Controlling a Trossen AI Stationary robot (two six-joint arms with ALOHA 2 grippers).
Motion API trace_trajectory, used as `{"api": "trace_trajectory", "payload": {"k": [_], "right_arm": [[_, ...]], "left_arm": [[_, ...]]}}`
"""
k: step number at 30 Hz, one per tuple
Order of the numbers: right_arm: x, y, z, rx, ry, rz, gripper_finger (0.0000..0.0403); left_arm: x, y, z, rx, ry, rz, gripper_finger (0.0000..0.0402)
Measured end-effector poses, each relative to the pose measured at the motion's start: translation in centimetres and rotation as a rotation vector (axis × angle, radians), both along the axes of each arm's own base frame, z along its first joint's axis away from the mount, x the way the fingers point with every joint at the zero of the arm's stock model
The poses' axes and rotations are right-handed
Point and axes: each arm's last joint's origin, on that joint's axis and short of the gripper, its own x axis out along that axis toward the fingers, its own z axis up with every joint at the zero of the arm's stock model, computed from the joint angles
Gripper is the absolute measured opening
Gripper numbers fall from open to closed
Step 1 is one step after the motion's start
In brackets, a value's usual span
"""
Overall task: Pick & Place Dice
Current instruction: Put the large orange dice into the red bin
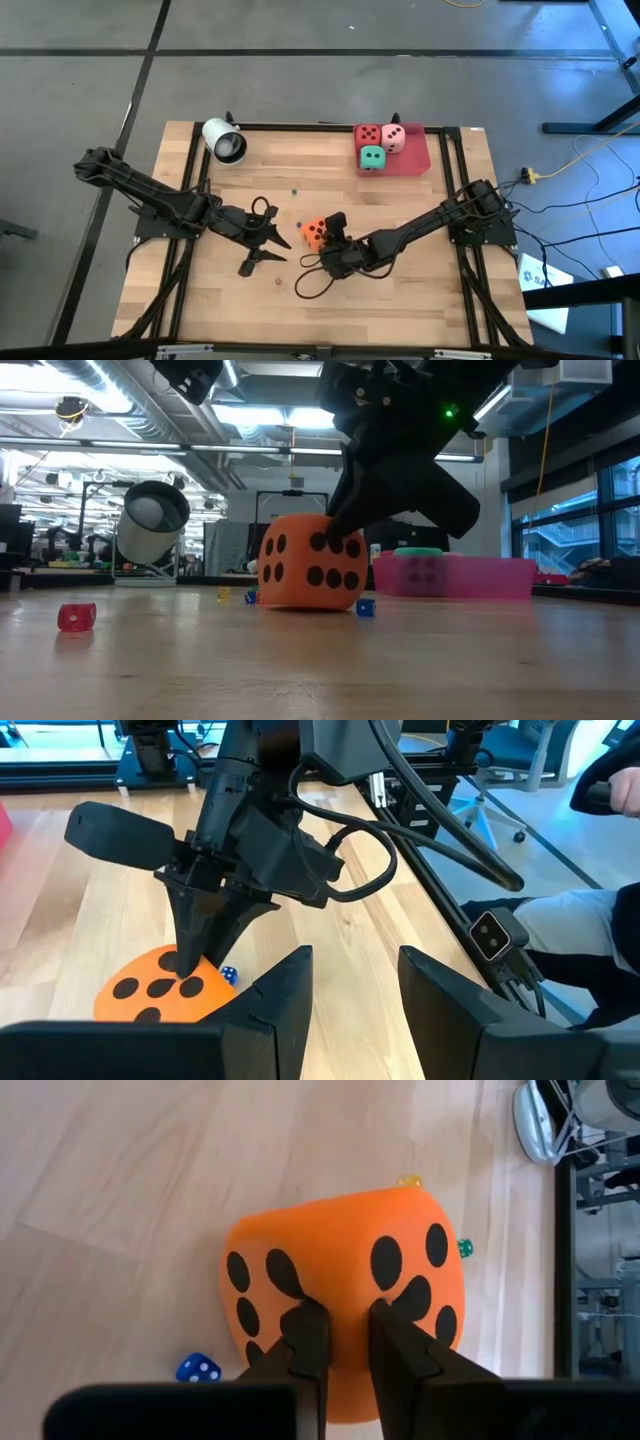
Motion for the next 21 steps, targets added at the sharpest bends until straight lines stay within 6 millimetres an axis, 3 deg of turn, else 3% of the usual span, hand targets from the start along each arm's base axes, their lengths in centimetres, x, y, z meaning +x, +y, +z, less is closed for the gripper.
{"api": "trace_trajectory", "payload": {"k": [10, 16, 21], "right_arm": [[-0.3, -0.1, 1.0, -0.029, -0.020, -0.011, 0.0002], [-0.9, -0.3, 2.9, -0.054, -0.054, -0.028, 0.0003], [-1.4, -0.5, 3.4, -0.078, -0.037, -0.036, 0.0003]], "left_arm": [[0.0, 0.0, 0.0, 0.001, 0.002, 0.000, 0.0143], [0.0, 0.0, -0.1, 0.002, 0.006, 0.000, 0.0143], [0.0, 0.0, -0.1, 0.002, 0.005, 0.000, 0.0143]]}}
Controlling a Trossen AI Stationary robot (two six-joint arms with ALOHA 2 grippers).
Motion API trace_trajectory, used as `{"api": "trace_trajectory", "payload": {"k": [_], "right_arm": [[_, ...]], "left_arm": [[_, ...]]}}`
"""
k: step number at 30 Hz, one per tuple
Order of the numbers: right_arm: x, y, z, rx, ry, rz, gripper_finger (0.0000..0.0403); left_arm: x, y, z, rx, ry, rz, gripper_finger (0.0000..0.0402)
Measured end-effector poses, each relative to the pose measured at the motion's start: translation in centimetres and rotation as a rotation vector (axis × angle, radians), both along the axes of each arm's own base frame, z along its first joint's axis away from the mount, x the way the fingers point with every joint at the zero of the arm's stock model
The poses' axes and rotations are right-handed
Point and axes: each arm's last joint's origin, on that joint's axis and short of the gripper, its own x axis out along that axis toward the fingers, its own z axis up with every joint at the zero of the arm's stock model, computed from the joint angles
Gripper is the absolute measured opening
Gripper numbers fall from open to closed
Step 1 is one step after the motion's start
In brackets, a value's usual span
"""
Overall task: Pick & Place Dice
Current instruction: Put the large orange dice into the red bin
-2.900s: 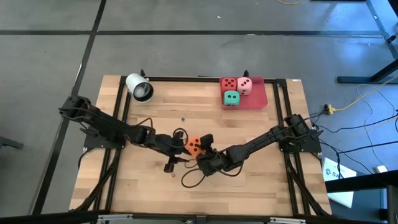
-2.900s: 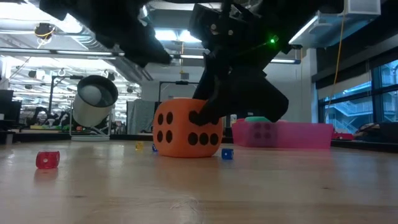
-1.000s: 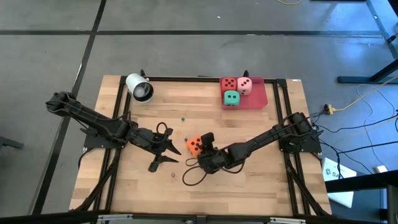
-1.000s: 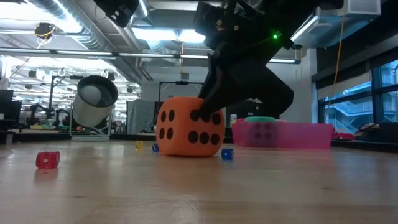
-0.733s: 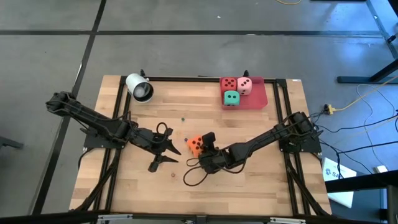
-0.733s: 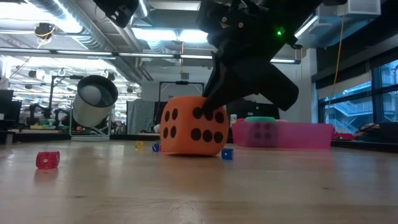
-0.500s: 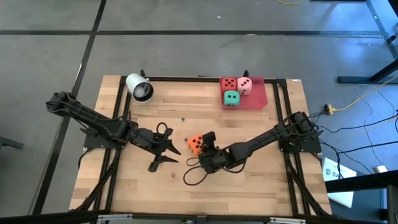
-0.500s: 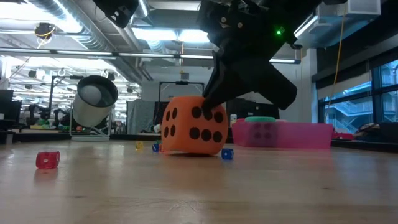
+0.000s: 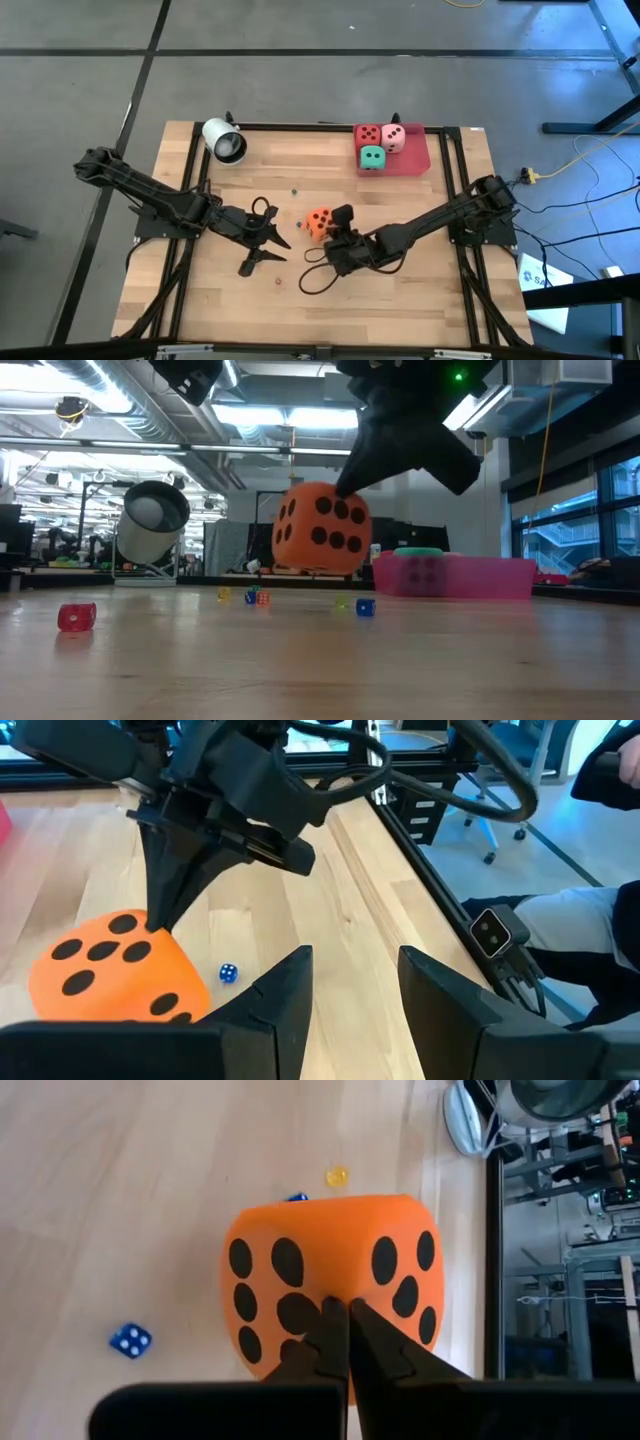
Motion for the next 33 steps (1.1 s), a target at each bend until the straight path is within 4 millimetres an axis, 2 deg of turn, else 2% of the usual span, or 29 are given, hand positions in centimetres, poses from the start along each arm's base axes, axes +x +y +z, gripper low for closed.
{"api": "trace_trajectory", "payload": {"k": [11, 23, 28, 33], "right_arm": [[-0.3, -0.2, -0.1, -0.055, 0.020, -0.027, 0.0002], [-0.4, -0.2, 0.3, -0.011, -0.016, -0.058, 0.0011], [-0.1, 0.2, 1.8, 0.132, -0.038, -0.042, 0.0058], [0.2, 0.4, 4.9, 0.241, -0.040, -0.062, 0.0155]], "left_arm": [[0.0, 0.0, -0.1, 0.002, 0.007, 0.000, 0.0143], [0.0, 0.0, -0.1, 0.002, 0.007, 0.000, 0.0143], [0.0, 0.0, -0.1, 0.002, 0.008, 0.001, 0.0143], [0.0, 0.0, -0.1, 0.003, 0.013, 0.001, 0.0143]]}}
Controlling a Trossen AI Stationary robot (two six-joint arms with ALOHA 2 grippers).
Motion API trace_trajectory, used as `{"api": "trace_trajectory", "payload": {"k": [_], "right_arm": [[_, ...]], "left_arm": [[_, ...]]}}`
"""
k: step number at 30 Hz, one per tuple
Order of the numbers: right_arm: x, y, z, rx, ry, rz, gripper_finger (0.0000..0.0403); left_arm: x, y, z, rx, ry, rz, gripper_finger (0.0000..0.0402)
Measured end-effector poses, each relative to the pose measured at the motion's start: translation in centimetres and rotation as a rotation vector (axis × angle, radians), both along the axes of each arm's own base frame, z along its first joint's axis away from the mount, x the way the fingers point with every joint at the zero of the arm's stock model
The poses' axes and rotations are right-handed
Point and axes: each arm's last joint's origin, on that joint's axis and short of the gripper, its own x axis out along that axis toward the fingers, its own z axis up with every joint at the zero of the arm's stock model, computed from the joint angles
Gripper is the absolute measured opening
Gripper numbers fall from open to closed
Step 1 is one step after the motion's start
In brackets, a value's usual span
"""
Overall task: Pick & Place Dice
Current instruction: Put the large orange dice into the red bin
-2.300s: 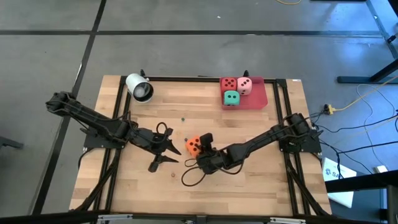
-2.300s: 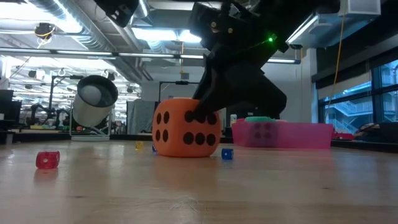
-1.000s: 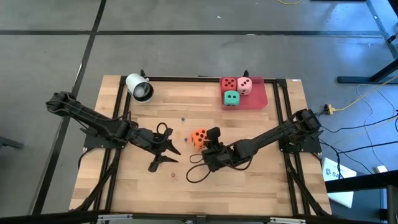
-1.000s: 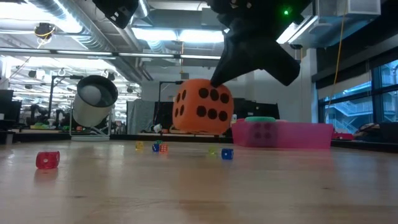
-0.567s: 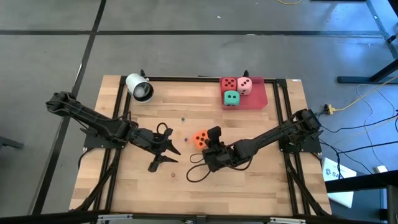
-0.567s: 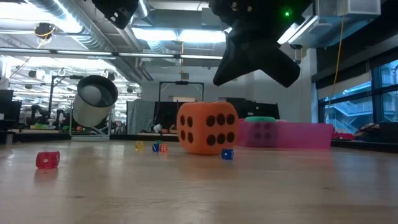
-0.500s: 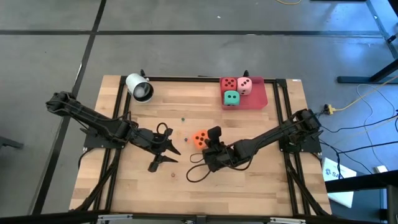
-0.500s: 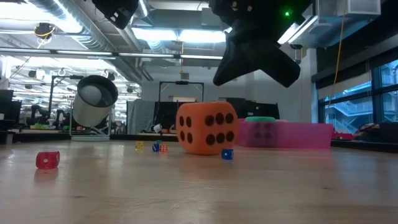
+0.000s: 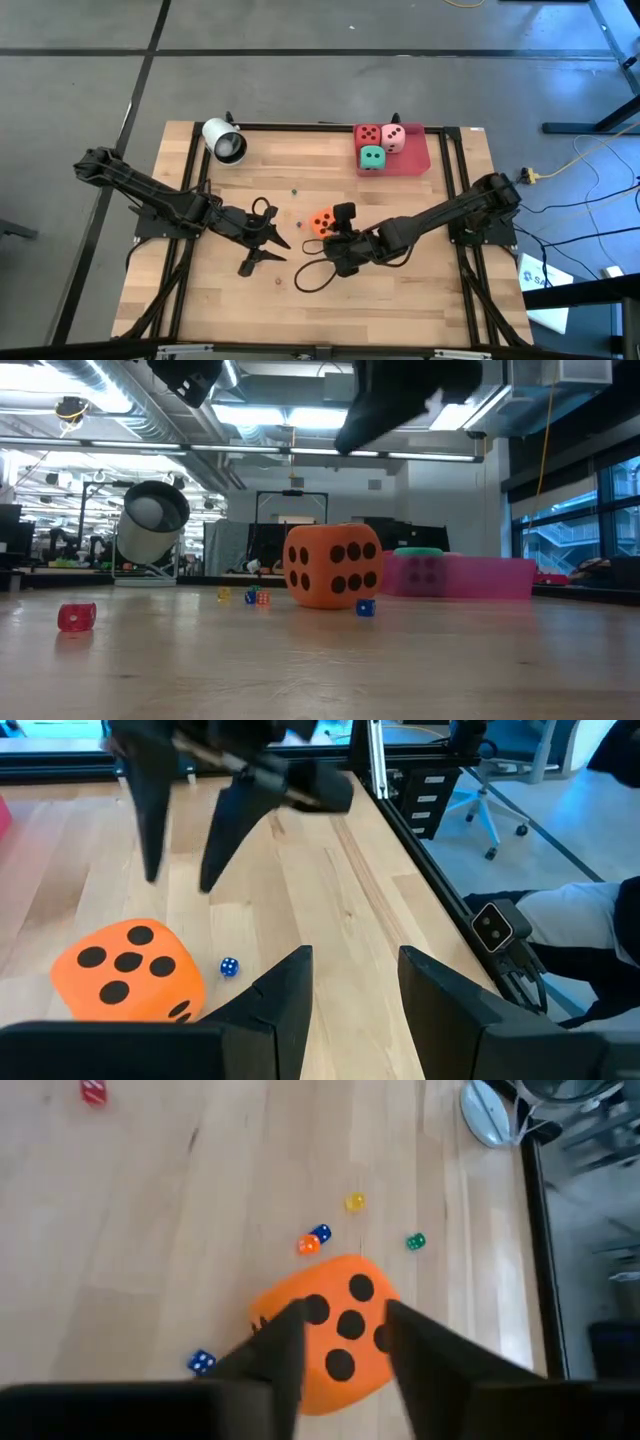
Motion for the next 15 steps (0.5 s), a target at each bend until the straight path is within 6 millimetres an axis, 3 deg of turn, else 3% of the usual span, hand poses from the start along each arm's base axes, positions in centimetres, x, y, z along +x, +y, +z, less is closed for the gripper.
{"api": "trace_trajectory", "payload": {"k": [3, 8, 11, 15], "right_arm": [[0.2, 0.2, 1.3, 0.045, -0.006, 0.014, 0.0224], [0.1, 0.3, 0.7, 0.052, 0.089, 0.100, 0.0320], [0.1, 0.4, 0.0, 0.005, 0.127, 0.109, 0.0357], [0.9, 0.6, -1.8, -0.136, 0.141, 0.087, 0.0375]], "left_arm": [[0.0, 0.0, 0.0, 0.000, 0.000, 0.000, 0.0143], [0.0, 0.0, 0.0, 0.001, 0.001, 0.000, 0.0143], [0.0, 0.0, 0.0, 0.002, 0.005, 0.000, 0.0143], [0.0, 0.0, -0.1, 0.004, 0.009, 0.000, 0.0143]]}}
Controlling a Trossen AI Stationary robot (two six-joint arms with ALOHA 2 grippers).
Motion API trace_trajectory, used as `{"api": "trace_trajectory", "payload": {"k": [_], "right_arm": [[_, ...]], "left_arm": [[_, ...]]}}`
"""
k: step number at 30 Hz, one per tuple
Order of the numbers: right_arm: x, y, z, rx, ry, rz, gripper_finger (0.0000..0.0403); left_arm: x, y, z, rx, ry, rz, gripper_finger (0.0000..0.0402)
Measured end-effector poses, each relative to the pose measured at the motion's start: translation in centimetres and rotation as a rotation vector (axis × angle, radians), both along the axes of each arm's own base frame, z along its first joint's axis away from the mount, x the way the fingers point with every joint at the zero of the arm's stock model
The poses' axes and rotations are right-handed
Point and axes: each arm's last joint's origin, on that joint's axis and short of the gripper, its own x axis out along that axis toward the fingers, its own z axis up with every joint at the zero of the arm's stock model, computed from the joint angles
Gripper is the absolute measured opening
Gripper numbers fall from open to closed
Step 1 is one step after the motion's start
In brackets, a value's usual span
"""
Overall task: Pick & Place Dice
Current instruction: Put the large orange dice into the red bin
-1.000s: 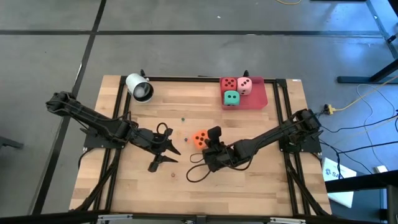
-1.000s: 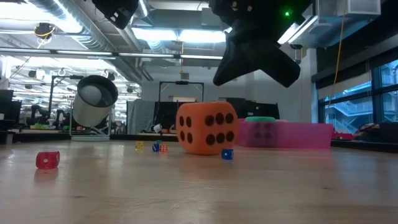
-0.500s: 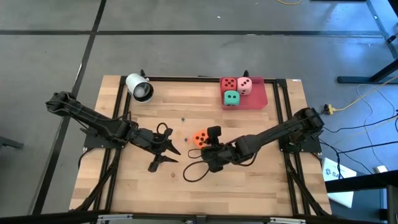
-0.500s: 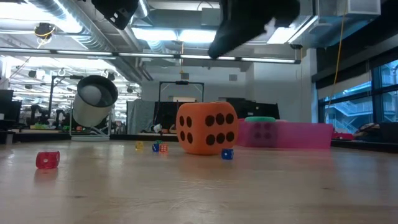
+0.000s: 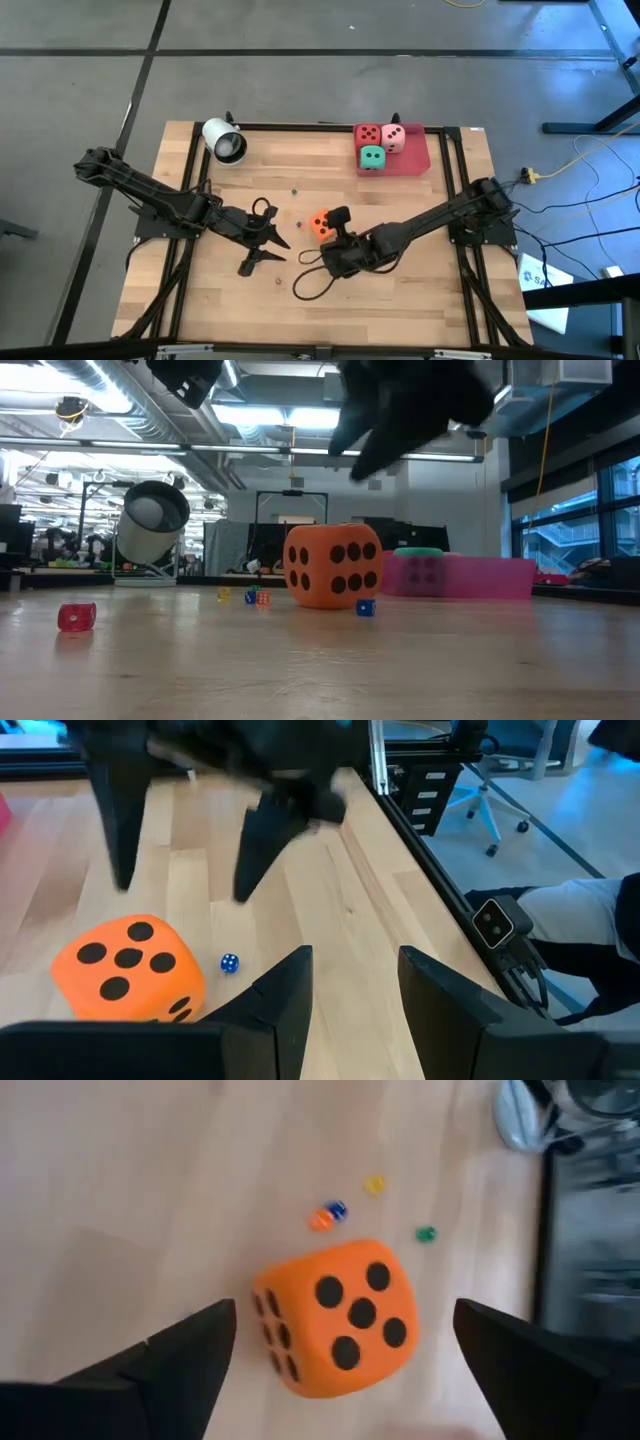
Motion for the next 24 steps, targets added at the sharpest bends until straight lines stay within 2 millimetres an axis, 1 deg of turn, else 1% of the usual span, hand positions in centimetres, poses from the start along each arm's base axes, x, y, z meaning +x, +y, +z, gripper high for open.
{"api": "trace_trajectory", "payload": {"k": [2, 4, 7, 12, 17, 20, 24], "right_arm": [[0.3, 0.1, -1.2, -0.043, 0.029, 0.002, 0.0376], [0.6, 0.3, -2.2, -0.039, 0.053, 0.005, 0.0374], [0.8, 0.4, -3.1, -0.028, 0.068, -0.006, 0.0367], [1.0, 0.4, -3.2, -0.058, 0.046, -0.024, 0.0358], [1.5, 0.1, -4.4, -0.044, 0.078, -0.020, 0.0354], [1.6, -0.3, -5.2, -0.064, 0.114, -0.026, 0.0354], [2.0, -0.9, -5.6, -0.071, 0.109, -0.053, 0.0354]], "left_arm": [[0.0, 0.0, -0.1, 0.002, 0.008, 0.000, 0.0143], [-0.1, 0.0, -0.1, 0.004, 0.015, 0.000, 0.0143], [-0.1, 0.0, -0.2, 0.005, 0.021, 0.000, 0.0143], [-0.1, 0.0, -0.2, 0.005, 0.020, 0.000, 0.0143], [-0.1, 0.0, -0.2, 0.005, 0.020, 0.000, 0.0143], [-0.1, 0.0, -0.2, 0.005, 0.020, 0.000, 0.0143], [-0.1, 0.0, -0.2, 0.006, 0.020, 0.000, 0.0143]]}}
